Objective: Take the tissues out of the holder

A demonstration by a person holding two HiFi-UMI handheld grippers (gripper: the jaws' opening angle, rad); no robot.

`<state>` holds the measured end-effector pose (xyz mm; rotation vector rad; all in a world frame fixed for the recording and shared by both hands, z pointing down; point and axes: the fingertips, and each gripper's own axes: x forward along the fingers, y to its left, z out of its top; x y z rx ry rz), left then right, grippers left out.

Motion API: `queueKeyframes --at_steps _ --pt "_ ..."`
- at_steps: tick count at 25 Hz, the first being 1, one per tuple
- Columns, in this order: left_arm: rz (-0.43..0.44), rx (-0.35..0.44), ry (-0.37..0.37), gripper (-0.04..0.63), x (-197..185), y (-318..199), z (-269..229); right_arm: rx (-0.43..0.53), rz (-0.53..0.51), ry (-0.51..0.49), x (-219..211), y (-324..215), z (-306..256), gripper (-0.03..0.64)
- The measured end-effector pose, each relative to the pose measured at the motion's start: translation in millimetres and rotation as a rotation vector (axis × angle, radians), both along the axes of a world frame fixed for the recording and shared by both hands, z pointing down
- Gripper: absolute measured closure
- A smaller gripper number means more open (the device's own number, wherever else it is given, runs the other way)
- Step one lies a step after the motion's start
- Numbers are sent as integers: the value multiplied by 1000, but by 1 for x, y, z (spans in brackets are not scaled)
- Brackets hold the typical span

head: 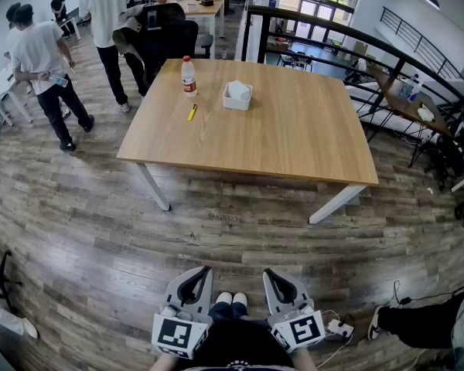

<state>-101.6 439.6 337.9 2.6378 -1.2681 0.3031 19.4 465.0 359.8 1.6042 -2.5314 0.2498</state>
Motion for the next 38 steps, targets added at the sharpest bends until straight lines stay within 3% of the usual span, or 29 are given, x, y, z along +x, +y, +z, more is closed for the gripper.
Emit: queueKeyframes --at_steps 13,19,27,38 --pt "-7 7 15 591 21 4 -6 0 18 -24 19 6 -1 606" --pt "-27 21 37 590 36 4 -9 29 -33 -59 28 9 -2 604" --pt "-53 -24 45 591 43 5 0 20 -45 -98 38 7 2 604" --pt "-34 8 38 591 5 -89 -8 -10 32 -93 34 -60 4 604"
